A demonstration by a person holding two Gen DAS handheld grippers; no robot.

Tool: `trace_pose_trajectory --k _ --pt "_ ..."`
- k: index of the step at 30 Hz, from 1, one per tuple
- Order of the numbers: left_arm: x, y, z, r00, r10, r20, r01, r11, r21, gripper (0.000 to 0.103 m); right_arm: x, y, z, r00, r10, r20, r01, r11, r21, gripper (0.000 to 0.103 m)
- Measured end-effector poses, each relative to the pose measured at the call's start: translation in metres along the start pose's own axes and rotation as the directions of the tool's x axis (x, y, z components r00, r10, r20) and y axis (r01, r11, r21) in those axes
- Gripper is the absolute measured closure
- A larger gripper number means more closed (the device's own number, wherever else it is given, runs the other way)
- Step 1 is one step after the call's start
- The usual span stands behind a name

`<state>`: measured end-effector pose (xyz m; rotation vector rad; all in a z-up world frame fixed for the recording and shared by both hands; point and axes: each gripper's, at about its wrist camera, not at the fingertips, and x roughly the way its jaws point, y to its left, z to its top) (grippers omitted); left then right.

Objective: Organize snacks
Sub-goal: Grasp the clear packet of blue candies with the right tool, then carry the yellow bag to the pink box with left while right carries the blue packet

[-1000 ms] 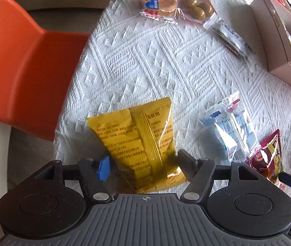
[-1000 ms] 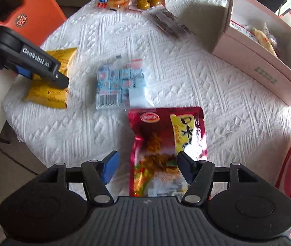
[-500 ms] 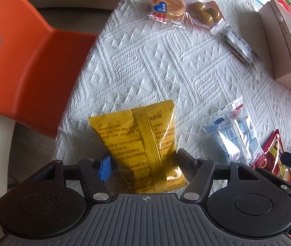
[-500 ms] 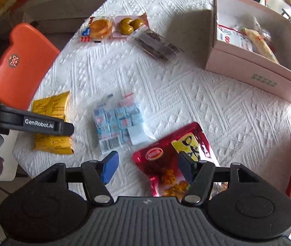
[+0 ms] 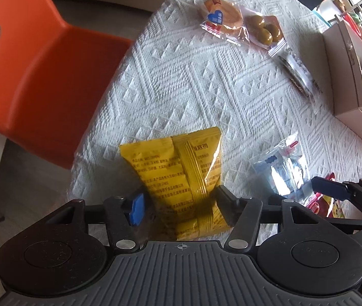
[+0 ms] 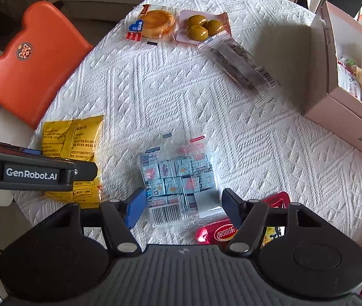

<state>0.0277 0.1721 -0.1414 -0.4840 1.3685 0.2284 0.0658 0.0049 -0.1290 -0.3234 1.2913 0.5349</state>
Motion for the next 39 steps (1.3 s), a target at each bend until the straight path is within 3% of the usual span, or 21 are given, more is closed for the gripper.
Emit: trace_pose_trajectory --k 9,11,13,21,27,39 --pt "-0.001 0.006 0.002 1.000 -0.021 -0.008 0.021 0.999 -0.034 0.044 0.015 0.007 0.015 0.999 -0.032 0.004 0.032 0.998 -0.047 0.029" --pt "-0.002 0.005 0.002 1.000 -0.015 -0.010 0.015 0.999 -0.035 0.044 0.015 0.009 0.019 0.999 -0.038 0.007 0.039 0.997 -0.062 0.031" --pt "-0.001 0.004 0.003 1.000 -0.007 -0.015 0.006 0.999 -0.036 0.044 0.011 0.008 0.021 0.999 -0.041 0.018 0.042 0.997 -0.068 0.042" --pt "0.002 -0.007 0.004 0.999 0.031 -0.016 -0.031 0.999 -0.018 0.043 0.002 -0.021 0.010 0.999 -0.041 0.016 0.041 0.999 0.007 0.044" --pt "0.002 -0.018 0.001 0.999 0.041 -0.011 -0.042 0.999 -0.001 0.046 -0.024 -0.046 -0.001 0.998 -0.009 0.064 0.005 0.997 0.074 0.044" --pt "0.002 -0.111 -0.041 0.993 -0.060 -0.103 0.079 0.977 0.199 0.050 -0.060 -0.116 -0.039 0.994 -0.061 0.093 0.041 0.978 0.203 0.044"
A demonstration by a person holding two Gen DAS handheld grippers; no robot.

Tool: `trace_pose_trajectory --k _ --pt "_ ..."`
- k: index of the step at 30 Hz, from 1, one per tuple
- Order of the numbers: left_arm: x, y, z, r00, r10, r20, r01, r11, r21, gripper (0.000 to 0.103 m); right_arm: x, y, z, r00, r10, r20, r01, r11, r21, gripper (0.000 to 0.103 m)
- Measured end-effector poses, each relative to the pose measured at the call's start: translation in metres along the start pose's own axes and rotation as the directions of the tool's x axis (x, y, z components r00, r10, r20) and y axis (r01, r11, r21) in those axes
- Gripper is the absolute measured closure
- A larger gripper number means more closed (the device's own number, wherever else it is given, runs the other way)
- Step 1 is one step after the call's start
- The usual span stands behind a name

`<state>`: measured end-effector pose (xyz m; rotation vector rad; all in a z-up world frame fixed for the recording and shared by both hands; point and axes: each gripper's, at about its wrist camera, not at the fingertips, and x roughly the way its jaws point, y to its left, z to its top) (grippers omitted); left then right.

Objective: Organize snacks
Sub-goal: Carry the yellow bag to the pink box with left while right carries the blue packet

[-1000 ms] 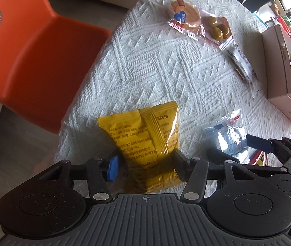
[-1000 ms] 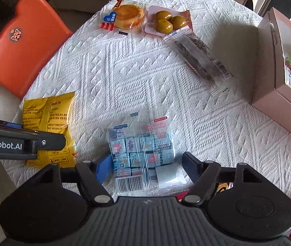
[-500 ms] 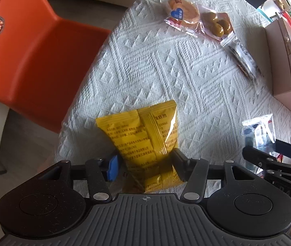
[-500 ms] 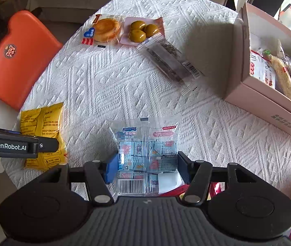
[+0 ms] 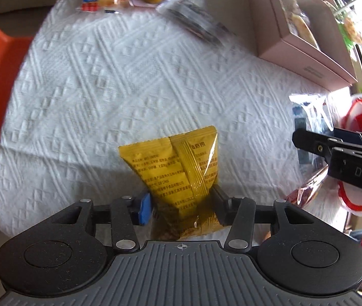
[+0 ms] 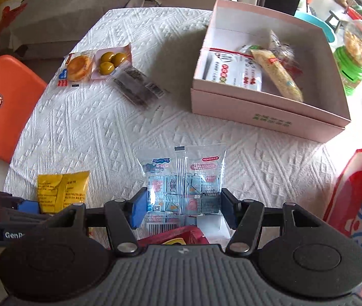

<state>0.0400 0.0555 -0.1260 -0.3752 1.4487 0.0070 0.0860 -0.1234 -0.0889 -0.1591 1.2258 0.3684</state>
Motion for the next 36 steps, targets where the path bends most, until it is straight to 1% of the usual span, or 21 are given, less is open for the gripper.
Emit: trace_pose_trajectory --k 4,7,10,14,17,19,20,22,24,27,30,32,34,36 --pt "-0.003 -0.028 -0.010 0.999 -0.003 -0.045 0.004 0.999 0.032 0.050 -0.019 -0.024 -0.013 1.000 0.003 0.012 -0.004 0.999 0.042 0.044" --pt "-0.011 -0.043 -0.011 0.999 -0.012 -0.044 0.014 0.999 0.044 0.050 -0.029 -0.035 -0.020 1.000 0.010 0.009 -0.011 0.997 0.076 0.044" --pt "-0.017 -0.046 -0.008 0.999 0.002 -0.039 -0.001 1.000 0.024 0.050 -0.035 -0.037 -0.019 0.999 0.036 0.012 -0.037 0.995 0.095 0.044" --pt "-0.015 -0.036 0.001 0.998 0.031 -0.047 -0.031 1.000 0.004 0.050 -0.035 -0.027 -0.005 0.998 0.050 0.031 -0.053 0.995 0.085 0.044" --pt "-0.006 -0.024 0.007 0.997 0.057 -0.055 -0.057 0.998 -0.002 0.050 -0.025 -0.010 0.009 0.995 0.084 0.047 -0.087 0.994 0.067 0.044" --pt "0.003 -0.014 0.006 0.997 0.054 -0.061 -0.055 0.998 -0.018 0.050 -0.013 0.004 0.018 0.996 0.075 0.039 -0.077 0.995 0.057 0.044" --pt "0.007 -0.008 0.004 0.997 0.052 -0.066 -0.053 0.998 -0.028 0.050 -0.009 0.011 0.022 0.996 0.077 0.050 -0.079 0.996 0.048 0.044" --pt "0.012 0.006 -0.002 0.996 0.050 -0.073 -0.054 0.998 -0.045 0.050 -0.004 0.021 0.026 0.991 0.103 0.083 -0.107 0.993 0.048 0.044" --pt "0.016 0.022 -0.007 0.996 0.055 -0.075 -0.060 0.996 -0.065 0.050 0.006 0.029 0.028 0.990 0.116 0.079 -0.120 0.991 0.056 0.044" --pt "0.014 0.040 -0.010 0.997 0.039 -0.067 -0.046 0.994 -0.103 0.050 0.022 0.037 0.025 0.993 0.104 0.049 -0.107 0.993 0.048 0.044" --pt "0.008 0.046 -0.008 0.999 0.027 -0.048 -0.031 0.995 -0.095 0.050 0.024 0.031 0.017 0.995 0.092 0.039 -0.094 0.994 0.055 0.044" --pt "0.006 0.045 -0.005 0.999 0.002 -0.047 -0.006 0.997 -0.079 0.050 0.019 0.022 0.011 0.997 0.074 0.033 -0.076 0.995 0.065 0.044" --pt "0.005 0.041 0.000 0.997 -0.027 -0.066 0.023 0.998 -0.067 0.050 0.011 0.013 0.009 0.999 0.038 0.018 -0.039 0.997 0.070 0.044" --pt "0.002 0.028 0.004 0.996 -0.044 -0.074 0.042 0.998 -0.038 0.050 0.001 0.004 0.009 1.000 0.002 0.002 -0.002 0.996 0.085 0.044"
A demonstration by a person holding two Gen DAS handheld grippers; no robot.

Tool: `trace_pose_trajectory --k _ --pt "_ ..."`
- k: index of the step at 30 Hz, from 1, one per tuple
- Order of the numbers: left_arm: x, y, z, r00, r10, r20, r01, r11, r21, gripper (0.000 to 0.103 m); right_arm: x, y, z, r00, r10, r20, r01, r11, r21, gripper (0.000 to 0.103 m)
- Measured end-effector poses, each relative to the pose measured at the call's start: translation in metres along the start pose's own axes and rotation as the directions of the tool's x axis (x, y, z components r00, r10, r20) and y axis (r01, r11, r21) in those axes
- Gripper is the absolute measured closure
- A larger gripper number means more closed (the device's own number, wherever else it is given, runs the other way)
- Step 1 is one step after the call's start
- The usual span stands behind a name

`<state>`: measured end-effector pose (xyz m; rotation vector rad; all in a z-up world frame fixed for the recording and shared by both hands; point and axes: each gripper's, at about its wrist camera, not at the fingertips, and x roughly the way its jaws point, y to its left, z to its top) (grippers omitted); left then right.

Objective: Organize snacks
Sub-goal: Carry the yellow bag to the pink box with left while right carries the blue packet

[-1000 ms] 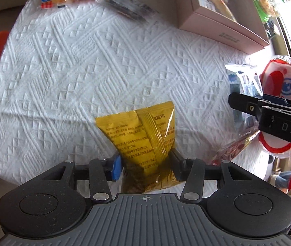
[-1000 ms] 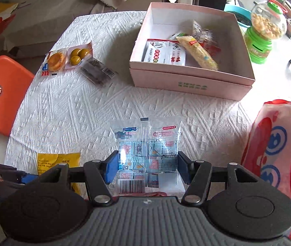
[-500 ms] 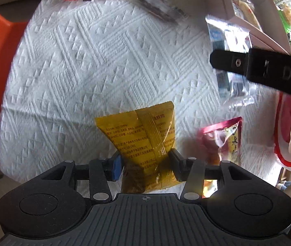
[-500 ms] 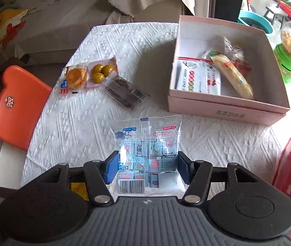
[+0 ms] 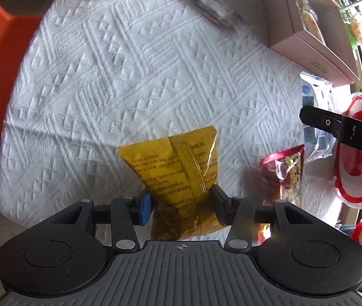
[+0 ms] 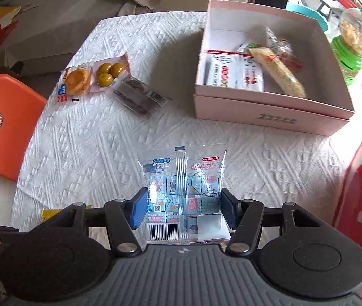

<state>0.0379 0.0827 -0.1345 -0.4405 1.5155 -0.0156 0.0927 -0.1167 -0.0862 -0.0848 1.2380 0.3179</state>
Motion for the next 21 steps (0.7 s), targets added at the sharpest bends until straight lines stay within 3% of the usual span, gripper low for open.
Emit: trace_pose_trajectory --k 5,11,14,17,21 --pt "-0.005 -0.039 0.017 1.000 -0.023 0.012 0.023 0.998 0.064 0.050 -0.036 -0.027 0.011 0.999 -0.052 0.004 0.051 0.998 0.038 0.044" --pt "0.008 -0.081 0.035 0.999 -0.035 0.039 0.031 0.995 0.099 0.050 -0.048 -0.045 0.026 0.996 -0.090 -0.001 0.090 0.996 -0.018 0.044" --pt "0.013 -0.093 0.038 0.999 -0.010 0.051 0.005 0.996 0.094 0.050 -0.038 -0.053 0.025 0.997 -0.069 -0.025 0.068 0.997 -0.040 0.044" --pt "0.007 -0.095 0.040 0.995 0.012 0.096 -0.015 0.999 0.032 0.050 -0.026 -0.060 0.017 0.998 0.006 -0.066 -0.008 0.999 -0.033 0.044" --pt "-0.008 -0.106 0.057 0.990 -0.007 0.144 0.013 0.999 -0.045 0.050 -0.027 -0.060 -0.003 0.990 0.076 -0.116 -0.085 0.994 -0.075 0.044"
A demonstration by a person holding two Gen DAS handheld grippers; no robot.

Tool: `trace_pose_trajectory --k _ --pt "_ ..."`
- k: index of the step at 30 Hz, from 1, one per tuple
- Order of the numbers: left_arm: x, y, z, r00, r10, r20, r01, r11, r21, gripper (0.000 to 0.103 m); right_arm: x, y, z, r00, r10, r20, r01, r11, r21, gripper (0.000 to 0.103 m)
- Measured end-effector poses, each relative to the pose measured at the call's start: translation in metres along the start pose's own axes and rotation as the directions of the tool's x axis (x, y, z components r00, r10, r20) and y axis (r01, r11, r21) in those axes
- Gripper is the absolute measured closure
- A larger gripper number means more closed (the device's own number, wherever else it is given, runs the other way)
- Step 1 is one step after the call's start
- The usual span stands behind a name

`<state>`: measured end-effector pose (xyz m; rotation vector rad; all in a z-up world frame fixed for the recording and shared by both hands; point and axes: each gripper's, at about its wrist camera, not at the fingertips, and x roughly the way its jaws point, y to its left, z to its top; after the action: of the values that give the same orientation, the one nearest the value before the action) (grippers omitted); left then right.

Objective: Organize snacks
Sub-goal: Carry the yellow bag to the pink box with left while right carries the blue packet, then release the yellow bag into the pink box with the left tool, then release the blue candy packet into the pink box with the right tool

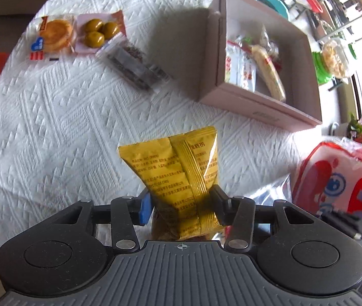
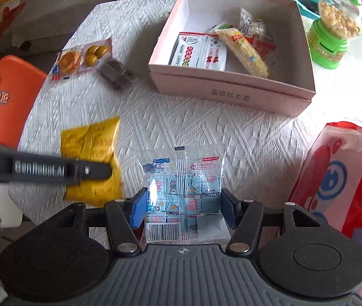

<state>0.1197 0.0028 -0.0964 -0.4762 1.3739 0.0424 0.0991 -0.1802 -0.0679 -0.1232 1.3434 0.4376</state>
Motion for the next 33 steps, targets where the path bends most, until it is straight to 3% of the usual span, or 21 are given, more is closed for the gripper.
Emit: trace_pose_trajectory --k 5,9,11,14,17,22,26,30,33 --pt "-0.009 -0.060 0.047 0.996 -0.052 0.065 0.048 0.997 0.066 0.050 -0.006 -0.005 -0.012 0.998 0.065 -0.004 -0.065 0.993 -0.097 0.044" --pt "0.008 -0.107 0.106 0.992 -0.072 0.106 0.052 0.983 0.176 0.049 -0.011 -0.010 -0.008 0.994 0.107 0.000 -0.106 0.987 -0.124 0.044" --pt "0.034 -0.115 0.134 0.994 -0.042 0.104 0.022 0.982 0.188 0.050 -0.013 -0.013 -0.004 0.993 0.115 0.006 -0.113 0.984 -0.138 0.044" --pt "0.057 -0.118 0.147 0.988 0.074 0.134 -0.097 0.980 0.174 0.052 -0.014 -0.017 0.003 0.994 0.108 0.012 -0.105 0.983 -0.150 0.044" --pt "0.041 -0.118 0.141 0.979 0.022 0.201 -0.058 0.983 0.174 0.051 -0.016 -0.026 0.010 0.995 0.098 0.028 -0.093 0.984 -0.151 0.044" --pt "0.012 -0.108 0.136 0.957 0.098 0.273 -0.157 0.967 0.202 0.051 -0.016 -0.036 0.025 0.997 0.065 0.038 -0.060 0.991 -0.116 0.044" --pt "-0.011 -0.076 0.134 0.927 0.178 0.330 -0.239 0.958 0.157 0.052 -0.040 -0.034 0.055 0.987 0.038 0.154 -0.026 0.996 -0.080 0.044" --pt "-0.015 -0.035 0.132 0.936 0.192 0.295 -0.224 0.971 0.079 0.052 -0.054 -0.031 0.098 0.956 -0.034 0.292 0.046 0.998 -0.035 0.044" --pt "-0.011 -0.006 0.126 0.949 0.182 0.257 -0.200 0.979 0.046 0.052 -0.054 -0.042 0.134 0.933 -0.025 0.358 0.009 0.999 0.046 0.039"
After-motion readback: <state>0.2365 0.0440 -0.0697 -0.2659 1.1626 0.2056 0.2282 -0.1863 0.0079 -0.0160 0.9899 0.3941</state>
